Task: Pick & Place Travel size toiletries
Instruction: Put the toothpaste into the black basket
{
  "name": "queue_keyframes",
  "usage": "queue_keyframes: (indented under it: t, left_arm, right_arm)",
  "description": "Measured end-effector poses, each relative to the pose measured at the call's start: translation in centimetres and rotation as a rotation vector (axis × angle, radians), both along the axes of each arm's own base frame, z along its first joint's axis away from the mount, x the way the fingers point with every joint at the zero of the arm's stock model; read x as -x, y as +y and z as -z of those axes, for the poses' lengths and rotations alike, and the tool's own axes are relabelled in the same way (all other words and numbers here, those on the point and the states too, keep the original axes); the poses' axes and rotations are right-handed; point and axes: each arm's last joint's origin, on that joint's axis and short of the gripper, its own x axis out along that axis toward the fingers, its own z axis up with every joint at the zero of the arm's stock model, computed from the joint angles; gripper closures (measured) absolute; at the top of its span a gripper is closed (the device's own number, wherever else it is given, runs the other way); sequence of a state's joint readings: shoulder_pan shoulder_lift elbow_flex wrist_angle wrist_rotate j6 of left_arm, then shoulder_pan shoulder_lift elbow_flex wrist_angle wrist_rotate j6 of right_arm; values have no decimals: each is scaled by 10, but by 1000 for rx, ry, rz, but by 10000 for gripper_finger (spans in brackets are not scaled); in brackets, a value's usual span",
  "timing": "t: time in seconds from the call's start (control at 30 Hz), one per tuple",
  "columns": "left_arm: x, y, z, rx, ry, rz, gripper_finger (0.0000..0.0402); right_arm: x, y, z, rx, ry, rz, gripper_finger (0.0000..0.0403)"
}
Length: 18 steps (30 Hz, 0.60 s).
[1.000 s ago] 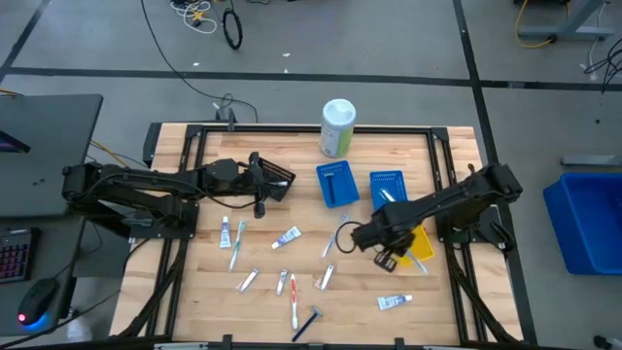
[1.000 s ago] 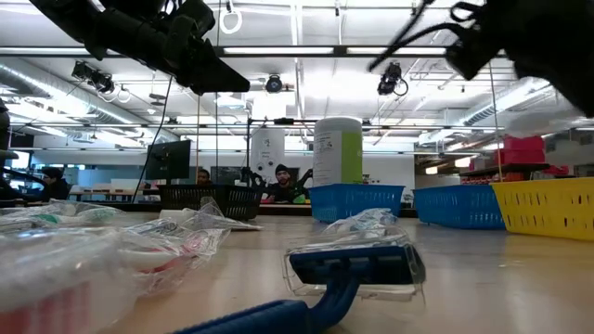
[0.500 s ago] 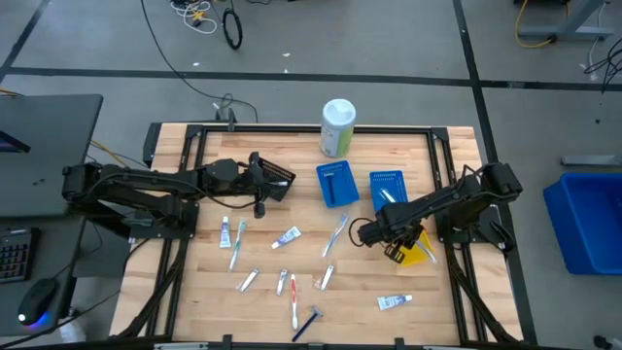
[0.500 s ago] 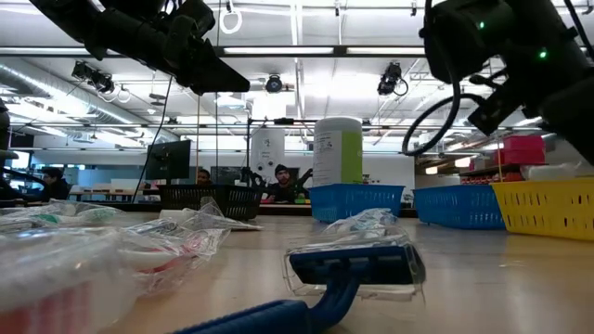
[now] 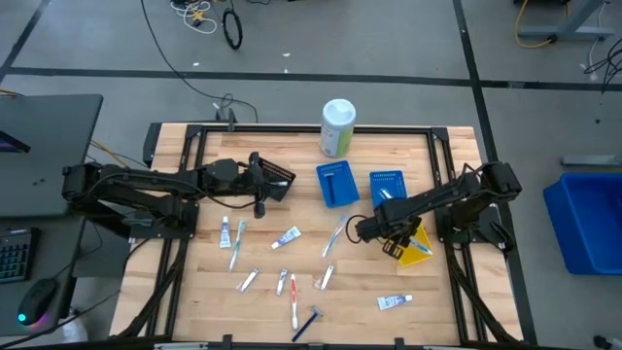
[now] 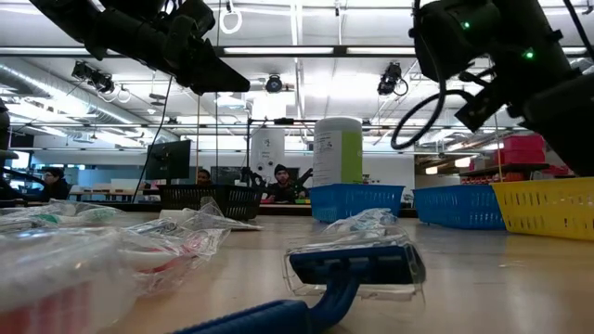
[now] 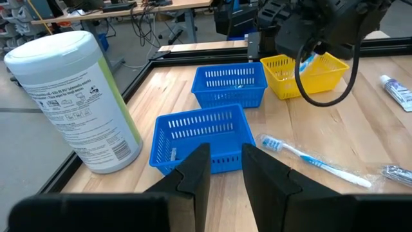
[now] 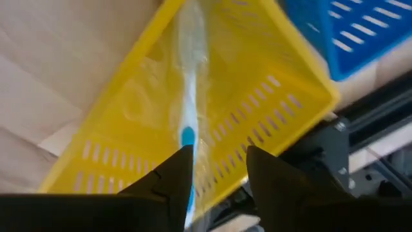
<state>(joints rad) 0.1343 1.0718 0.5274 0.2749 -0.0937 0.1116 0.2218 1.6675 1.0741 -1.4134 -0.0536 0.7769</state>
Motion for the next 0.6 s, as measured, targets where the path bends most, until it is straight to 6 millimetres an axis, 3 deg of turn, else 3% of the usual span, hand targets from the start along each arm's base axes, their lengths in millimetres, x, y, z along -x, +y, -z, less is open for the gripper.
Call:
queue_keyframes:
  t: [0.47, 0.6]
  left_arm:
    - [0, 0, 0, 0, 0, 0, 305]
    - [0, 0, 0, -1, 0, 0, 305]
  right_arm:
    - [-27, -3, -37, -44, -153, 1, 238]
    - [-36, -1, -38, -74, -243, -44, 242]
